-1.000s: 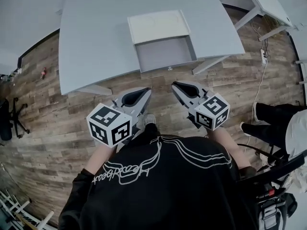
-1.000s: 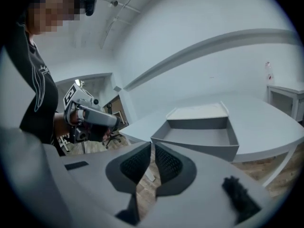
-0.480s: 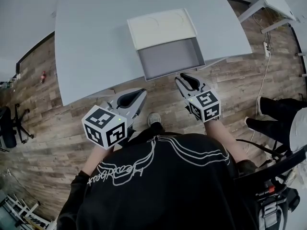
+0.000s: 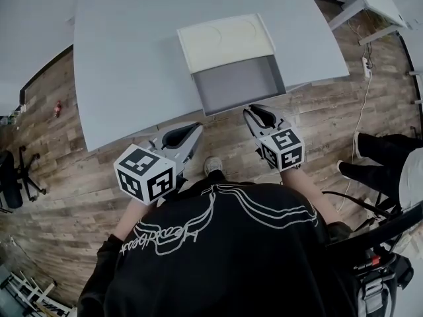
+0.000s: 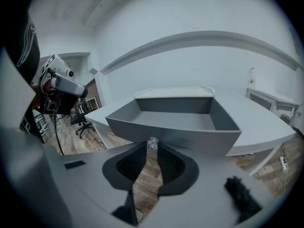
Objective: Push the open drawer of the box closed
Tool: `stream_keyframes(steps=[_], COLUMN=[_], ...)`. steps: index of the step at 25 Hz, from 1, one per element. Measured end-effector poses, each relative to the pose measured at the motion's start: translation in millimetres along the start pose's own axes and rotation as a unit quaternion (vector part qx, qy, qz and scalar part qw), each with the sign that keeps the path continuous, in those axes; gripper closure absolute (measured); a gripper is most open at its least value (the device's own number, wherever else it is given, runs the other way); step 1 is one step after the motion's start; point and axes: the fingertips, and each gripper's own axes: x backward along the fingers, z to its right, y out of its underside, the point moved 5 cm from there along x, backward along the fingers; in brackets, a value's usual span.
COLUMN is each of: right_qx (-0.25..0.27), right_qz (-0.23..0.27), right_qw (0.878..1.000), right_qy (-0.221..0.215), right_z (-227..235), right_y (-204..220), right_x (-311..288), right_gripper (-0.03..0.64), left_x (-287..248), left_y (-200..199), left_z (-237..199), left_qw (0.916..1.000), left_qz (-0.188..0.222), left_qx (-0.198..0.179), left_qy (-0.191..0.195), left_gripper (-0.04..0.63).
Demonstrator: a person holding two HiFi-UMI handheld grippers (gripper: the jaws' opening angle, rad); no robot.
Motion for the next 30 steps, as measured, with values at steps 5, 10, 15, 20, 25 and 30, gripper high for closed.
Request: stream_keyframes(steps=[5, 10, 15, 20, 25, 30], right_qx=[-0.002, -0.007, -0.008, -0.015, -0.020, -0.016], right_qz=[0.004, 0.009, 0.011, 0.009, 0.005, -0.007], right_qw=[1.000, 1.000, 1.000, 1.000, 1.000, 1.000], right_qy=[0.000, 0.001, 0.000, -0.006, -0.003, 0.001], right_z=[-2, 0, 8, 15, 24, 32], right_y=[-3, -9, -17, -31, -46, -57], right_x=[1, 1, -7, -26, -41, -57], right_gripper=[0.541, 0.541, 0.541, 0.541, 0.541, 0.541], left_x=[0, 0, -1, 1, 7, 12], left_y=[-1, -9, -12, -12, -11, -6], left_z=[-5, -13, -22, -31, -40, -49], left_qw=[1.0000, 1.0000, 0.9999, 0.9998, 0.9993, 0.9986], left_qz=[-0.001, 0.007, 0.011, 0.012, 0.015, 0.017], left_qx=[0.001, 0.003, 0.007, 0.016, 0.027, 0.039], left_qy=[0.002, 0.000, -0.005, -0.010, -0.018, -0.031], left_gripper=[0.588, 0.588, 0.588, 0.588, 0.588, 0.588])
